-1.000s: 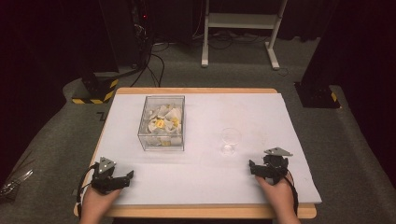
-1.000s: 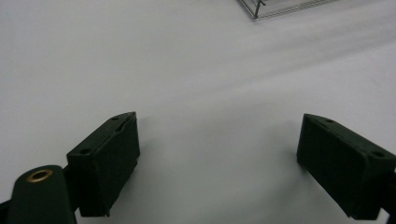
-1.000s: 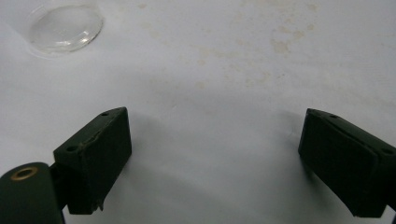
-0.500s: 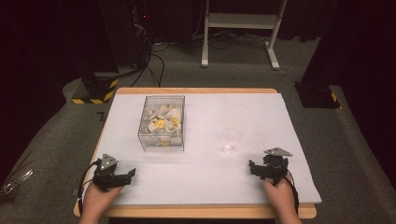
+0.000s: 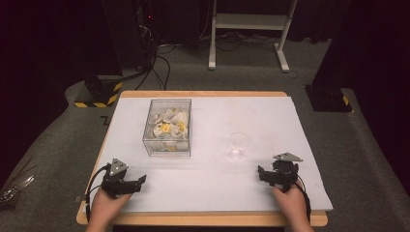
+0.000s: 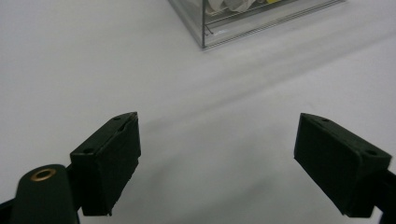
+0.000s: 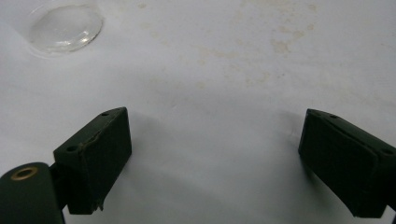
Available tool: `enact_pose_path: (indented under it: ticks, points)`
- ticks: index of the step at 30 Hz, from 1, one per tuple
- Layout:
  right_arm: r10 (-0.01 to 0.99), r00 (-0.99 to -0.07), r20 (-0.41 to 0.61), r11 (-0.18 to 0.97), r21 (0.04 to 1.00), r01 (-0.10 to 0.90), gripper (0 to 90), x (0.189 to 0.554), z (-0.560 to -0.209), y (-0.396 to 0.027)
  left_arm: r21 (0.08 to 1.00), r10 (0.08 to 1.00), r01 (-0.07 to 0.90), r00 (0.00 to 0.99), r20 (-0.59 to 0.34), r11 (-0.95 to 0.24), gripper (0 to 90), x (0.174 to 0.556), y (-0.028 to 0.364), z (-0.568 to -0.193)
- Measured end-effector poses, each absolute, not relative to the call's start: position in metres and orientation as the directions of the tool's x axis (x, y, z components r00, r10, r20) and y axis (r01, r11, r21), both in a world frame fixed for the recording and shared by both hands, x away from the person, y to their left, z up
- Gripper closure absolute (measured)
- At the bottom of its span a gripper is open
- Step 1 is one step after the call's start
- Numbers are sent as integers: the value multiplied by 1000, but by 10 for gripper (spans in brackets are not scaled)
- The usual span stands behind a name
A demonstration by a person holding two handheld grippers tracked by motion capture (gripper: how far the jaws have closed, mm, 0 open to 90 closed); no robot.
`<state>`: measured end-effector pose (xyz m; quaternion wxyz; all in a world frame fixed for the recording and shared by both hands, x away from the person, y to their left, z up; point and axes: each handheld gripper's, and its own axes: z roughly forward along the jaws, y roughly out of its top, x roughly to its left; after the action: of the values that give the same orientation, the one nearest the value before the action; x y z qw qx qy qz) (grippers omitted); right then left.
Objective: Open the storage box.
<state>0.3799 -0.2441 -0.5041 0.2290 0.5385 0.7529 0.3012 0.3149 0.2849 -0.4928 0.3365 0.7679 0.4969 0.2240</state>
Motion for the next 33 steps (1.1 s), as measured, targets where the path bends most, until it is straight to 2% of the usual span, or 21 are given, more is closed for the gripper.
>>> enact_pose_path:
  ticks: [4, 27, 33]
  points:
    - [949, -316, -20, 239, 700, 673, 93, 380, -504, -244, 742, 909, 600, 415, 28, -297, 160, 314, 280, -493]
    - [948, -316, -19, 238, 704, 670, 93, 380, -505, -244, 769, 882, 563, 471, 4, -304, 182, 311, 266, -486]
    - [948, -316, -22, 240, 702, 670, 92, 379, -505, -244, 798, 887, 544, 461, -25, -260, 182, 305, 259, -473]
